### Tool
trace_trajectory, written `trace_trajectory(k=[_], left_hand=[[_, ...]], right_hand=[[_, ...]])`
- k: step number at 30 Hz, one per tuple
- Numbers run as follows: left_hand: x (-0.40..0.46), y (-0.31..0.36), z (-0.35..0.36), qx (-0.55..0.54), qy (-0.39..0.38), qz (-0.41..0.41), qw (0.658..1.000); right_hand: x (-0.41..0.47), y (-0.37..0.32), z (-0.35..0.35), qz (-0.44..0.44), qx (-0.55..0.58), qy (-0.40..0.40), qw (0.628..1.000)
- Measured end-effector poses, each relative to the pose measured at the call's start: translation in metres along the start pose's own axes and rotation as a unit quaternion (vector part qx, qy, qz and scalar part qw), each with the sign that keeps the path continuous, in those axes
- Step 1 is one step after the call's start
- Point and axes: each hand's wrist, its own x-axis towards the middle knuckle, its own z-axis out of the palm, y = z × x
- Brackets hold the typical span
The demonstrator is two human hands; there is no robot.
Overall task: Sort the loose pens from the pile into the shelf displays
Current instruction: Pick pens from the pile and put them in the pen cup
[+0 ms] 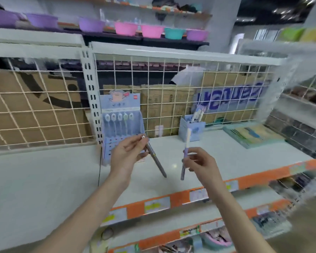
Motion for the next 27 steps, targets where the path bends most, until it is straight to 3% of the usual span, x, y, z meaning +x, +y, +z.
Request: trace_trajectory(k=[5,9,17,27], left_hand=[[0.019,-0.015,0.053,0.005,-0.014,0.020,1.000],[0.037,-0.015,0.075,0.001,0.003,0.036,0.999],[0.111,-0.006,0.100,-0.005,0.044,0.070,0.997],[0.209,-0.044,0.138,0.028,0.037,0.084,0.995]], right_hand=[[0.025,0.011,-0.065,0.018,-0.047,-0.027,0.998],[0.047,0.023,-0.089,0.031,-0.039,-0.002,0.999],[0.112,0.023,-0.097,0.048,-0.064,0.024,0.996],[0.243,0.009,-0.098,0.027,-0.118,0.075,0.990]])
